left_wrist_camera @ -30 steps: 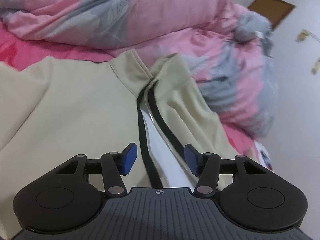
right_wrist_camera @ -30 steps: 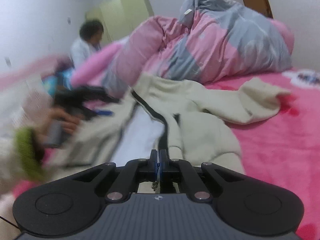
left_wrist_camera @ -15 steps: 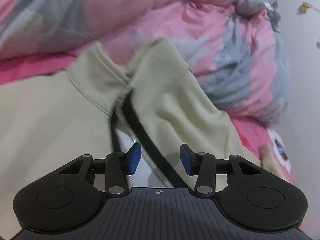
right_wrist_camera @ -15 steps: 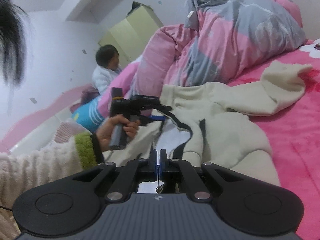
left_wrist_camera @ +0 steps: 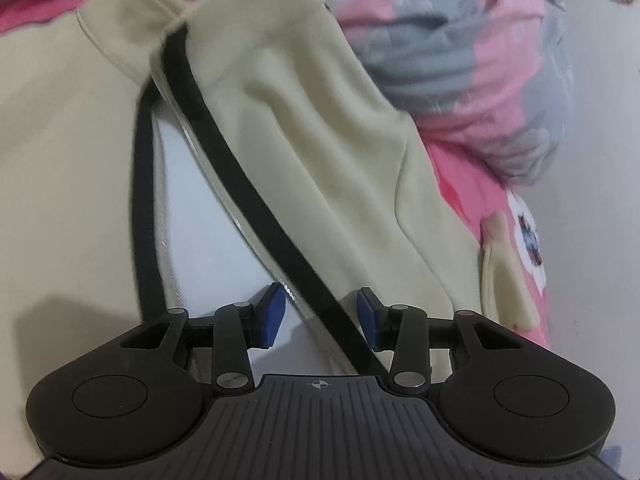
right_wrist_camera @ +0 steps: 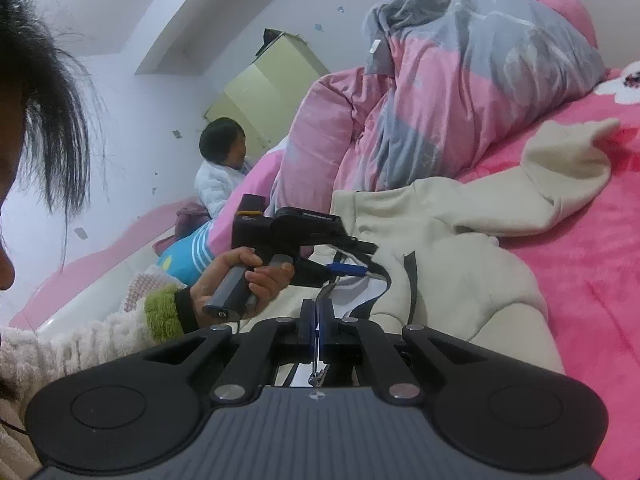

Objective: Fold clothes
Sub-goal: 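Grasp the zipper end with the right gripper and hold it up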

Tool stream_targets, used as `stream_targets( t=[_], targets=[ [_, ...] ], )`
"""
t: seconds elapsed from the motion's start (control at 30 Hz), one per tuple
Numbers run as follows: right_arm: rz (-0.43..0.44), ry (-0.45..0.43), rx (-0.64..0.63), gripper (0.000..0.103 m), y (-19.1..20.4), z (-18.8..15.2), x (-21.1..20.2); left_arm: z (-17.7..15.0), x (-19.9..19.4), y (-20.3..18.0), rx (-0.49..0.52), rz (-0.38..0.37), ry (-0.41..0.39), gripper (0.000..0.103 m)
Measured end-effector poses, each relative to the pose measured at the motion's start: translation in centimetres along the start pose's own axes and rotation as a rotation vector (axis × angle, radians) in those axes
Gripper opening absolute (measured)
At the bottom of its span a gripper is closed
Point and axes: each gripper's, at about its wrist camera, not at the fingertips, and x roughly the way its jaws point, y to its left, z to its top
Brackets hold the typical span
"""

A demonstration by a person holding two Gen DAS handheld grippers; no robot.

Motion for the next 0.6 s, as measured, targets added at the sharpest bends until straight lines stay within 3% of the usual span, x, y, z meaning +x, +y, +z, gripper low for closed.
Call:
stream_targets(
  t=[0.13,0.27,0.37,0.5,0.6],
  targets=[
    [-0.006,-0.018,-0.004,0.001,0.0,-0.1,-0.4,-0.4,0.1,0.4,-0.082,-0.043,-0.030,0.043],
    [-0.003,-0.027,0.007,0.001,-0.2,-0.2,-0.6,-0.2,-0.7,1.5,-0.153,-0.030,-0.110,0.044],
    [-0.001,-0.031,0.005,0.001,-0.1,-0.3,-0.7,0.0,-0.9,2.4,-0.186,-0.039,-0.118,0.046],
    [0.002,-0.033,0.008,0.001,-0.2,-0.4,-0.8,0.5,-0.4,2.3,-0.172,-0.055,-0.140,0.058],
    [0.007,-0.034,0.015,0.001,-0.4,-0.5,-0.7,0.8,0.1,2.1,-0.161,-0.078,-0.156,0.076]
  ],
)
